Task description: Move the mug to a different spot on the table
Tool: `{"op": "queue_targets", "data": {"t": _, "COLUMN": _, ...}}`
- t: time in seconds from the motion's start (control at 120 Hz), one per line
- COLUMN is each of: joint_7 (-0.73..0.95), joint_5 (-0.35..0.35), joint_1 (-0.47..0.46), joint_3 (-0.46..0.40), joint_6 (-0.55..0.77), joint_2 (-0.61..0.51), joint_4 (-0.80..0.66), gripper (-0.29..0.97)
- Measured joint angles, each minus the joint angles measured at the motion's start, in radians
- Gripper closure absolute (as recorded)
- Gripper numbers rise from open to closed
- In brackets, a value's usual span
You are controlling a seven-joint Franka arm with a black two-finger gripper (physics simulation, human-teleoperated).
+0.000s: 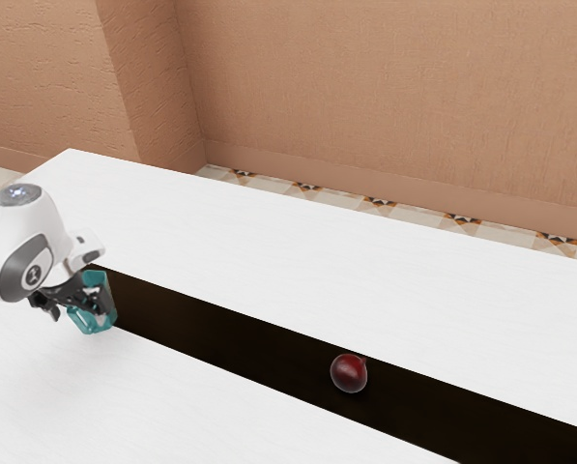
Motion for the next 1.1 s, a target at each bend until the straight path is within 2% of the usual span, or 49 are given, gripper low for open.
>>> {"op": "queue_targets", "data": {"t": 0.242, "joint_7": 0.093, "joint_5": -0.001, "joint_1": -0.021, "joint_3": -0.001, "joint_6": 0.117, "joint_2": 0.03, "joint_4": -0.011, "gripper": 0.06}}
{"op": "queue_targets", "data": {"t": 0.408, "joint_7": 0.144, "joint_5": -0.006, "joint_1": -0.002, "joint_3": 0.002, "joint_6": 0.147, "joint_2": 0.027, "joint_4": -0.008, "gripper": 0.19}}
{"op": "queue_targets", "data": {"t": 0.633, "joint_7": 0.194, "joint_5": -0.034, "joint_1": 0.006, "joint_3": 0.003, "joint_6": 0.16, "joint_2": 0.025, "joint_4": -0.01, "gripper": 0.45}}
{"op": "queue_targets", "data": {"t": 0.842, "joint_7": 0.225, "joint_5": -0.052, "joint_1": -0.002, "joint_3": 0.005, "joint_6": 0.164, "joint_2": 0.019, "joint_4": -0.01, "gripper": 0.57}}
{"op": "queue_targets", "data": {"t": 1.1, "joint_7": 0.251, "joint_5": -0.055, "joint_1": -0.023, "joint_3": 0.02, "joint_6": 0.168, "joint_2": -0.03, "joint_4": -0.01, "gripper": 0.59}}
